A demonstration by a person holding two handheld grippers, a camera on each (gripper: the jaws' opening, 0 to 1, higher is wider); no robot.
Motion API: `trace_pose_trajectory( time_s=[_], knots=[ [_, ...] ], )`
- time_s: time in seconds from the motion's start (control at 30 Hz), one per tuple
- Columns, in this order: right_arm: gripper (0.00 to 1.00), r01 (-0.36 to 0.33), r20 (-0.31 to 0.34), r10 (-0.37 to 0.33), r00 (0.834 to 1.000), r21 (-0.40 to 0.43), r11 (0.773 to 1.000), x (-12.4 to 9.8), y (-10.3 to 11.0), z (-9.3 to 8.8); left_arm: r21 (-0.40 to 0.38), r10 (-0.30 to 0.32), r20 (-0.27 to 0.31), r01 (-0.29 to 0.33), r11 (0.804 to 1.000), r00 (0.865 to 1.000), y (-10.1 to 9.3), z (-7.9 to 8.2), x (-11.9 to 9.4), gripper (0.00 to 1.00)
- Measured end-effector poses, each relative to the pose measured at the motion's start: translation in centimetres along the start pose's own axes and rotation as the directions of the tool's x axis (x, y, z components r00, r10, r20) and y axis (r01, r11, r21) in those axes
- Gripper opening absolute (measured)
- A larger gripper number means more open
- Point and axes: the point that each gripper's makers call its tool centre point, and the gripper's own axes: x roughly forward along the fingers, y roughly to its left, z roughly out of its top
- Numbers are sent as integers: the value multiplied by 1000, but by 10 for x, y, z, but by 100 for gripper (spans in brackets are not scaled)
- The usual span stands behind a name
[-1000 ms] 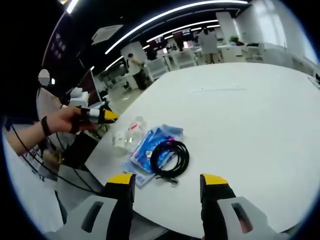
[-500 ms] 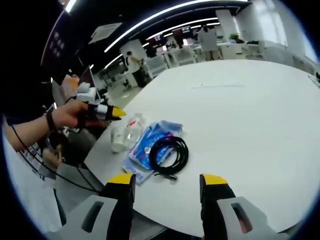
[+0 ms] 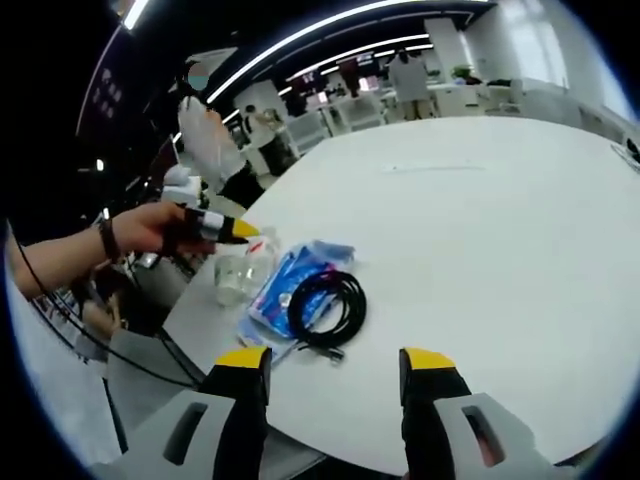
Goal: Arrange the tabletop items into an orderly group along one side of the table until the central work area is clear of visible clutter.
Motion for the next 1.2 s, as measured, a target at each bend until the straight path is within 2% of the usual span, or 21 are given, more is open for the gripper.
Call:
trace_pose_trajectory(
  time_s=[0.1,0.23,0.3,0.4,0.67,0.83,1.2],
  knots=[
    [52,3,5,-3,1000,3,1000,-1,-4,0,19,11,-6,-11,1000,1000,2,2,1,39],
    [52,5,7,-5,1000,6,1000,-1,-6,0,7,8,-5,-8,1000,1000,10,9,8,39],
    [52,6,6,-6,1000,8,1000,0,-7,-1,11,22,-6,-22,1000,1000,12,9,9,41],
    [52,7,10,-7,1000,10,1000,0,-9,-1,17,45,-7,-45,999,999,10,5,5,41],
    [52,10,14,-10,1000,15,1000,-1,-10,-1,-1,61,-36,-61,998,997,15,2,14,42],
    [52,14,25,-14,1000,17,1000,-3,-13,1,-2,60,-49,-61,998,997,16,1,18,41],
    [52,25,48,-25,999,10,1000,-7,-24,8,-12,51,-69,-52,999,996,13,-14,16,41]
  ],
)
